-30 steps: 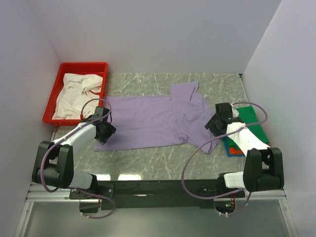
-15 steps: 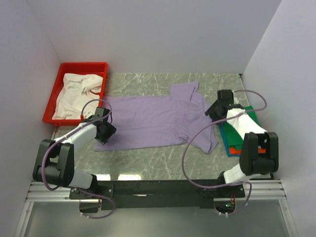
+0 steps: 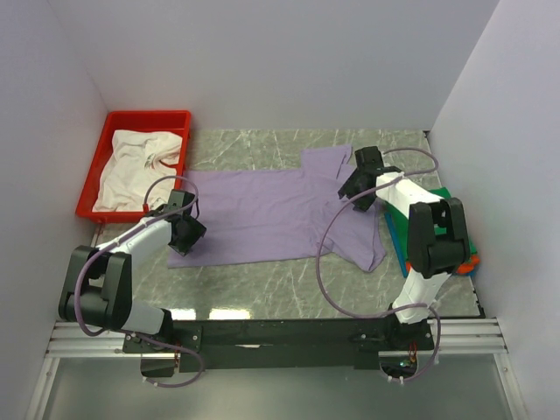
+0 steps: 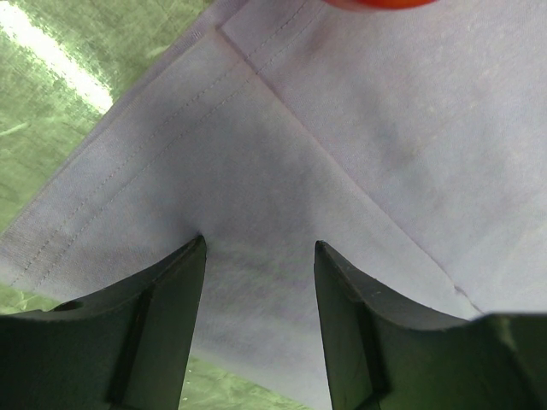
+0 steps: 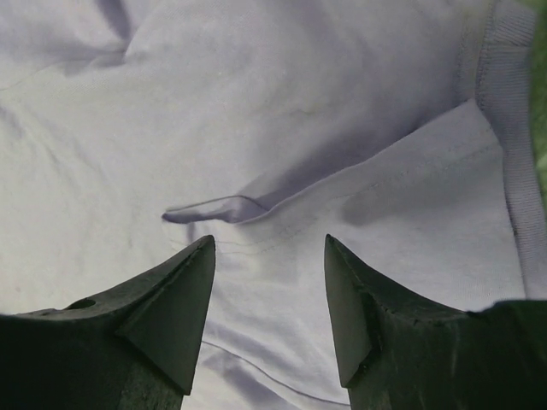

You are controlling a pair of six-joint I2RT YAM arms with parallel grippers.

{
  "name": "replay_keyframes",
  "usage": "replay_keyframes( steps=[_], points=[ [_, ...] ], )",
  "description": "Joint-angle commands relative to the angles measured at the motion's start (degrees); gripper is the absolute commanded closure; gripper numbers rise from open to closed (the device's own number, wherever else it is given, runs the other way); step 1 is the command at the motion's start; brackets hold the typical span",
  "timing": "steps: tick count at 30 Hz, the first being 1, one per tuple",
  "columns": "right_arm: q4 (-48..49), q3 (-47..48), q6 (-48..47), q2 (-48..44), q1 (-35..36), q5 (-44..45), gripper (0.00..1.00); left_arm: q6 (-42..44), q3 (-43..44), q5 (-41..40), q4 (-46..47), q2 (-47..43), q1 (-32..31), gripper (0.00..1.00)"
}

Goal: Fold and stack the t-shirts
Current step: Fold the tshirt

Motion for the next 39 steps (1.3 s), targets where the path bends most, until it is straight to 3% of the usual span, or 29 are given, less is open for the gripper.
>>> replay_keyframes(
  steps=[1,15,18,21,23,31,39],
  points=[
    [-1.19,2.09,2.71,1.03,-0.29,2.88,0.39,-0.42,0.03,-0.17,0.79,0.46,-0.27,0.41],
    [-2.24,3.24,5.08,3.59,0.24,6.40,0.46,-0.33,-0.14,-0.25,0.97,0.99,-0.27,0.41],
    [-2.33,3.06,5.26,2.88,0.41,6.49,0.64,-0.24,-0.14,-0.34,1.05,0.99,-0.18,0.41],
    [-2.59,3.06,5.09,2.18,0.59,6.31,0.93,-0.24,-0.32,-0.17,1.14,1.16,-0.18,0.41],
    [-3.47,3.93,4.65,1.92,0.85,6.66,1.00,-0.24,-0.32,-0.25,1.06,1.25,-0.18,0.41],
    [-9.79,9.99,1.31,0.59,4.80,13.16,1.00,-0.33,-0.50,-0.52,0.97,1.25,-0.18,0.41],
    [-16.47,21.51,-3.09,7.89,9.99,18.61,1.00,-0.42,-0.67,-0.69,0.88,0.99,-0.18,0.41]
  ],
)
